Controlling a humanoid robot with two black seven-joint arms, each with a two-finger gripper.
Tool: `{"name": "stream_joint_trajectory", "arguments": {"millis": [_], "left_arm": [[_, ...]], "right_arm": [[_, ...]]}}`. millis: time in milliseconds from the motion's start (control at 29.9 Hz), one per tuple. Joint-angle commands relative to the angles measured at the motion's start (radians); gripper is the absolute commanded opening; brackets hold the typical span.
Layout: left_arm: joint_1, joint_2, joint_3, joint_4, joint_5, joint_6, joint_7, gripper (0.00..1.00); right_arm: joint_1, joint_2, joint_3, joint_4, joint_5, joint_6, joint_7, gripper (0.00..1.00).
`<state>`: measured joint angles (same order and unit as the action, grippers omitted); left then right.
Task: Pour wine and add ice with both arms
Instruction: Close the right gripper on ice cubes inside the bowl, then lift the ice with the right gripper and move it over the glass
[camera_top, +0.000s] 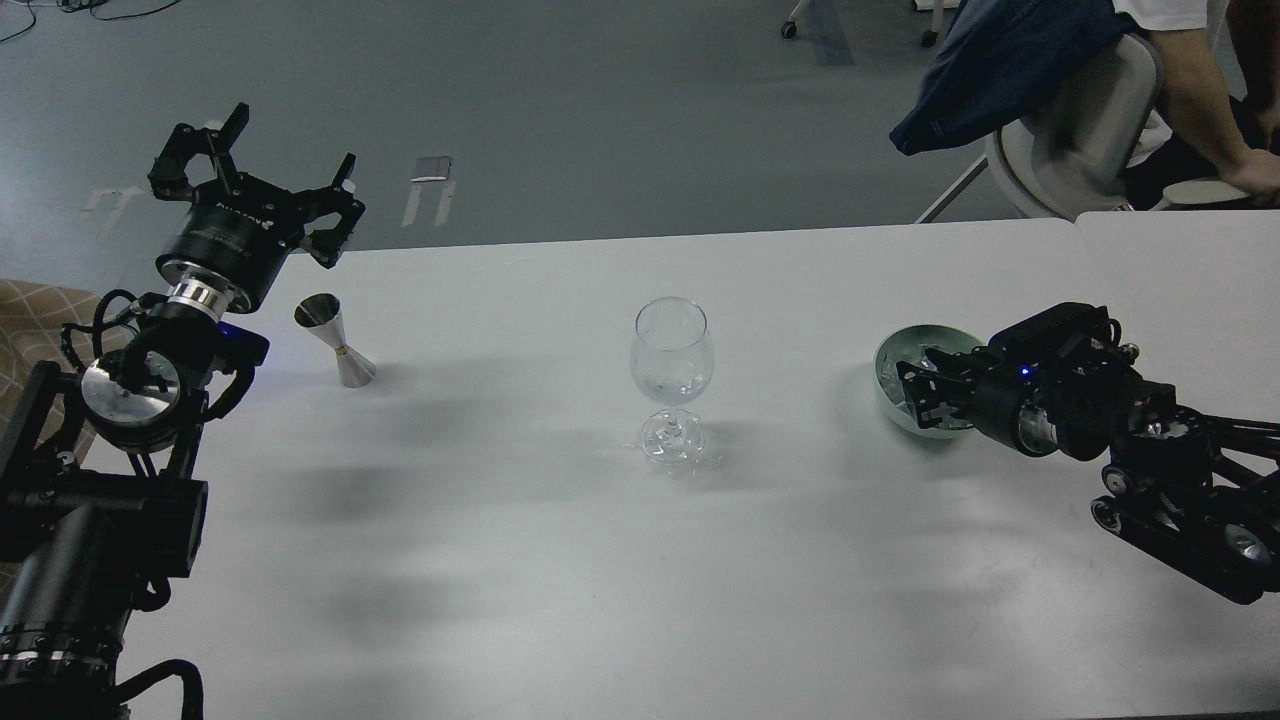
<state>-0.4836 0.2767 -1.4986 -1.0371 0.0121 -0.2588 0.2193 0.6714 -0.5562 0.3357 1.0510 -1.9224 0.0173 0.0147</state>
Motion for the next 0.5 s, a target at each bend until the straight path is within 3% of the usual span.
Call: {"name": "stream_joint_trajectory", "arguments": {"millis": [0, 301, 468], "left_arm": [[-0.001, 0.001, 0.0, 0.0, 0.0, 0.001, 0.0, 0.97], [-0.003, 0.002, 0.0, 0.0, 0.0, 0.001, 0.0, 0.97], [-0.006, 0.009, -0.002, 0.0, 0.0, 0.001, 0.0, 0.97]], "right_arm": [[-0.001, -0.002, 0.0, 0.001, 0.0, 0.0, 0.001, 0.08], [-0.001, -0.031, 0.046, 0.023, 0.003, -0.042, -0.001, 0.09], [-0.004, -0.111, 0.075, 0.123, 0.005, -0.043, -0.001, 0.1]]}}
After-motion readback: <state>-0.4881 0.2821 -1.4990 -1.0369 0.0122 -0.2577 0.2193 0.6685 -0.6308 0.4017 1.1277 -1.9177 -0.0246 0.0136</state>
